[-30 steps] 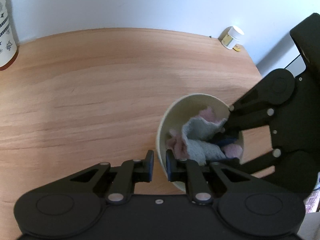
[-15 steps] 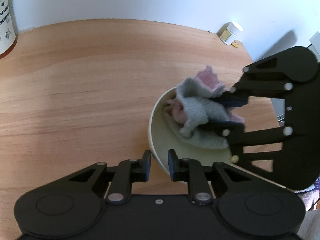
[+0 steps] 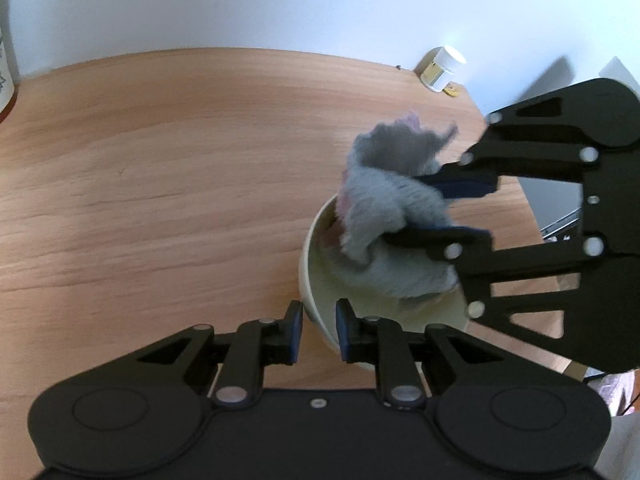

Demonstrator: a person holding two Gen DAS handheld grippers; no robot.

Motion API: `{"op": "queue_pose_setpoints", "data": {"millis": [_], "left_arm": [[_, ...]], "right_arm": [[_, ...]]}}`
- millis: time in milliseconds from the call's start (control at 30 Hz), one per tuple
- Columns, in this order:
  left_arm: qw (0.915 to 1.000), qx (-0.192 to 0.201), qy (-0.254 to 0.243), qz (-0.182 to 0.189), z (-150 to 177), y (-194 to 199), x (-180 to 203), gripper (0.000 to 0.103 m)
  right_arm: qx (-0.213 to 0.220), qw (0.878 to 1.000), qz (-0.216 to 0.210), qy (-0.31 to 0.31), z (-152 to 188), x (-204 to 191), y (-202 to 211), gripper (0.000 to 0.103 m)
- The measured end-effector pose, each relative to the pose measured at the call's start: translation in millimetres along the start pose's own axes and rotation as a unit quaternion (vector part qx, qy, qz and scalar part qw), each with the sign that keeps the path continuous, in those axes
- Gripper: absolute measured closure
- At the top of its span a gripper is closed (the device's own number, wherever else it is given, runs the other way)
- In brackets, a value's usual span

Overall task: Clean bowl
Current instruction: 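Rub the grey cloth around the bowl wall with the right gripper while the left holds the bowl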

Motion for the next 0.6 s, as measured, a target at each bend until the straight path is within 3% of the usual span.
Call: {"op": "queue_pose_setpoints", "data": {"millis": [233, 300, 600], "left_arm": [[0.9995, 0.002, -0.032, -0.009, 0, 3, 2, 0.085], [0.9994, 0.001, -0.032, -0.009, 1, 4, 2, 0.085], [0.9998, 0.006, -0.016, -0.012, -1, 3, 3, 0.088]], "right_arm": [[-0.002, 0.999, -0.03, 0.021, 1, -2, -14, 0.082], [-0.005, 0.999, -0.032, 0.023, -16, -10, -13, 0.082], [-0.042, 0.996, -0.08, -0.003, -8, -16, -26, 0.082]]}}
Point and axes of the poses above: each gripper's, at about its wrist camera, not at the fingertips, and y roughly against the way its jaws point, x to its right, z to its underside, the point moved 5 cm from there along -y, roughly the way its jaws point, and after that the axes turned 3 degrees about -x, right-handed, at the moved point
